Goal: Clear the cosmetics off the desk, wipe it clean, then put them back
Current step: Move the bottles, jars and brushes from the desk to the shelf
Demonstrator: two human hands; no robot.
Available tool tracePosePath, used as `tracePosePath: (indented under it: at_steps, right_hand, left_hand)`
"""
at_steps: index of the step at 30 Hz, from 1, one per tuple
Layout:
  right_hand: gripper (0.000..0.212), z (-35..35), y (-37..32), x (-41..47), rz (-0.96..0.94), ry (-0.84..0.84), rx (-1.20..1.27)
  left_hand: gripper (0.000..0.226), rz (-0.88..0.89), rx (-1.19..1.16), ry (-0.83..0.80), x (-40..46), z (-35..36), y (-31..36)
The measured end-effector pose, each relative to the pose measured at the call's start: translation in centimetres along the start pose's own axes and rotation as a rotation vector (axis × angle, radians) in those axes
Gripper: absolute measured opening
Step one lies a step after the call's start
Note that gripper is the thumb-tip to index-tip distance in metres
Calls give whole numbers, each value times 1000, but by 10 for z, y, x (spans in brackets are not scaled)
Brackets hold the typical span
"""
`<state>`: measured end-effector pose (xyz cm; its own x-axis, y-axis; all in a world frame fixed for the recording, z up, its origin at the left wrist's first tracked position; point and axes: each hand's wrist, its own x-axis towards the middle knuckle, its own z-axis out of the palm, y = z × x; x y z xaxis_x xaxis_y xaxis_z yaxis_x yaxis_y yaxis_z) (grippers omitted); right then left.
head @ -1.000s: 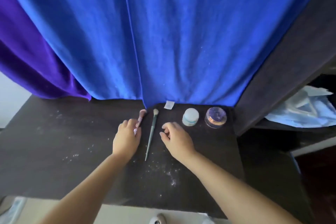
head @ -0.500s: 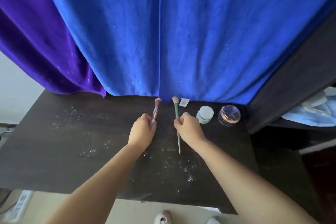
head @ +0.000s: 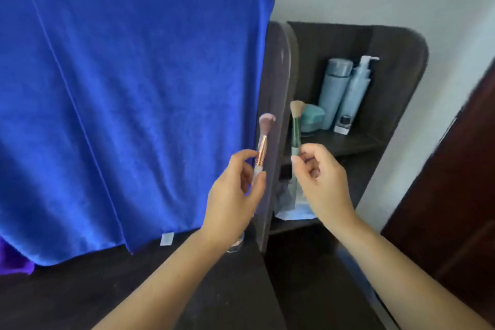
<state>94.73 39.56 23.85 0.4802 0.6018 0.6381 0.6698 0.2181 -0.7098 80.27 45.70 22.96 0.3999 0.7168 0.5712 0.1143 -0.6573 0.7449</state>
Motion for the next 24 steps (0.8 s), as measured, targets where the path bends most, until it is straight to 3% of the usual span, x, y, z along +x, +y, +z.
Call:
tracePosePath:
  at_steps: [5, 8, 11, 15, 19, 24]
  right_hand:
    - [2, -58, 39, 59, 31, -42, -139]
    - [11, -64, 62, 88, 65, -135, -223]
    - [16, -58, 75, 107, 62, -272, -282]
    - [22, -39, 83, 119, 57, -437, -374]
    - [26, -25, 94, 120, -7, -492, -514]
    - [25, -26, 97, 124, -32, -509, -483]
  left_hand:
    - [23, 86, 177, -88, 40, 65, 42]
    - [23, 71, 445, -62, 66, 100, 49]
    - [35, -69, 814, -88, 85, 120, 47]
    - [51, -261, 1073, -211, 103, 134, 44]
    - [41, -366, 1169, -301, 110, 143, 46]
    - [37, -405, 1216, -319, 109, 144, 51]
